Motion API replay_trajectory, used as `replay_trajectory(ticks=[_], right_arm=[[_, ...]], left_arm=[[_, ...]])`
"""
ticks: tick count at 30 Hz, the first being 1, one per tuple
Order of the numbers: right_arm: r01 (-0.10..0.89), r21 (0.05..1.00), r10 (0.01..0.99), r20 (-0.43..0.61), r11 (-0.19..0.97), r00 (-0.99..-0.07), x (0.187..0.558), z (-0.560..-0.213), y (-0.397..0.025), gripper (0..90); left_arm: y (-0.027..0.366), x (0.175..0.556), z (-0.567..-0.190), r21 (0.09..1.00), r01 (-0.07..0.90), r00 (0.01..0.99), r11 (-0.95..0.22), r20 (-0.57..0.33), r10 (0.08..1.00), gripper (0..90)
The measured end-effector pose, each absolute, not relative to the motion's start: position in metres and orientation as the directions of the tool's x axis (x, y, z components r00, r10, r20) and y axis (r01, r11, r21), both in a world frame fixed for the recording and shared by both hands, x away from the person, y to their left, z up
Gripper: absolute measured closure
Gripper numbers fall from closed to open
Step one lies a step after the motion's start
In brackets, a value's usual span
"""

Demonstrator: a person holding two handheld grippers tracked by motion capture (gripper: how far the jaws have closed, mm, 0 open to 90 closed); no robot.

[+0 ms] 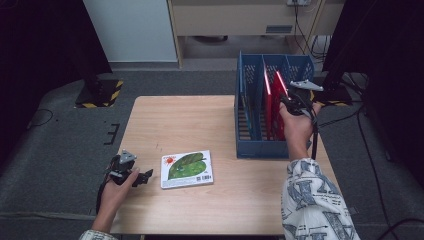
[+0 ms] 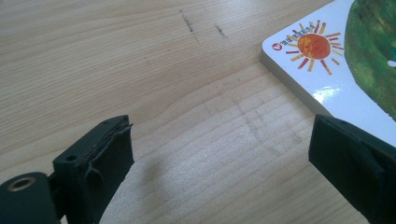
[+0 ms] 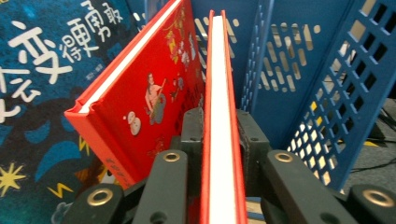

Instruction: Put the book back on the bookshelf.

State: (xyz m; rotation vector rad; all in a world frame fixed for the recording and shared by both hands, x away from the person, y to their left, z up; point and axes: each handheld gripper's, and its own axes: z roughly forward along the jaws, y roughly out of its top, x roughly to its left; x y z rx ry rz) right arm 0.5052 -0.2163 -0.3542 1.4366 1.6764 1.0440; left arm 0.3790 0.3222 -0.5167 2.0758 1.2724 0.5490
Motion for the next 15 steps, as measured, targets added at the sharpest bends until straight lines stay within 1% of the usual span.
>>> replay_trajectory(ticks=[3,15], right_arm=[[0.437,0.896,0.990,-0.011,0.073,-0.143,0.5056,-0.3537,-0.2180,78.9],[0.426,0.903,0.993,-0.007,0.059,-0.122,0.5072,-0.3541,-0.2176,79.6]], left_arm=[[0.3225,0.3790,-0.5169,0.703,0.631,0.442,-0.327,0.020,0.897,5.7],[0.3236,0.3789,-0.5163,0.704,0.632,0.440,-0.325,0.020,0.898,5.7]])
